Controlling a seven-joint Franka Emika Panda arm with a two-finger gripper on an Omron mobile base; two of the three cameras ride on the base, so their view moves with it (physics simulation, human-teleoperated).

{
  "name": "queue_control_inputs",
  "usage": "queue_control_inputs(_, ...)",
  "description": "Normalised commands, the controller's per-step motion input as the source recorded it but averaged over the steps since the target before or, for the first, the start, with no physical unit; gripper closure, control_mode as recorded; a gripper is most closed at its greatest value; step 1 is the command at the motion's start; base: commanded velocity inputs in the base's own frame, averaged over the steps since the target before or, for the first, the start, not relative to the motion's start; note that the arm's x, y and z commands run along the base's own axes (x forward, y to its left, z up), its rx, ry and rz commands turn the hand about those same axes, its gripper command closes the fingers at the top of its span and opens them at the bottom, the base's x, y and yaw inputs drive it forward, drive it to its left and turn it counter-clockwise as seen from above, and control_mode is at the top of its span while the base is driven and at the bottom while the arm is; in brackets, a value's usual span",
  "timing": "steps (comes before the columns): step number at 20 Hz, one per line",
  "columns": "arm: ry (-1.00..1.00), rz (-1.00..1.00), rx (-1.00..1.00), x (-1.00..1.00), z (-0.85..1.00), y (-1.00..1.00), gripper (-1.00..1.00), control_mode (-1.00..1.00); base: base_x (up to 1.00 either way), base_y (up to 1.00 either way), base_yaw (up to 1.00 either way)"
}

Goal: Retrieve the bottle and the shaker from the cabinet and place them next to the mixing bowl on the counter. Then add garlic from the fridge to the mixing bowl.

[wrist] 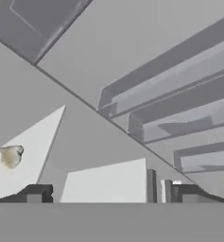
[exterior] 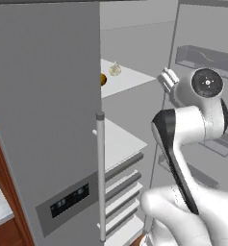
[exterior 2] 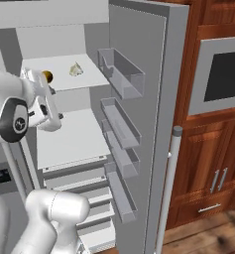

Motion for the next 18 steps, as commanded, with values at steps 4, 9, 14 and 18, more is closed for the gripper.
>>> queue_control_inputs(4, 0.21, 0.34, 0.06, -0.01, 0.40, 0.07, -1.00, -1.00, 0.00, 0.00, 0.00)
queue_control_inputs(9, 0.08, 0.28, 0.12, -0.07, -0.04, 0.04, -1.00, -1.00, 0.00, 0.00, 0.00)
queue_control_inputs(14, 0.03, 0.18, 0.10, 0.26, -0.03, 0.38, -1.00, -1.00, 0.00, 0.00, 0.00)
queue_control_inputs(18, 0.00, 0.01, 0.00, 0.30, -0.03, 0.73, -1.00, -1.00, 0.00, 0.00, 0.00)
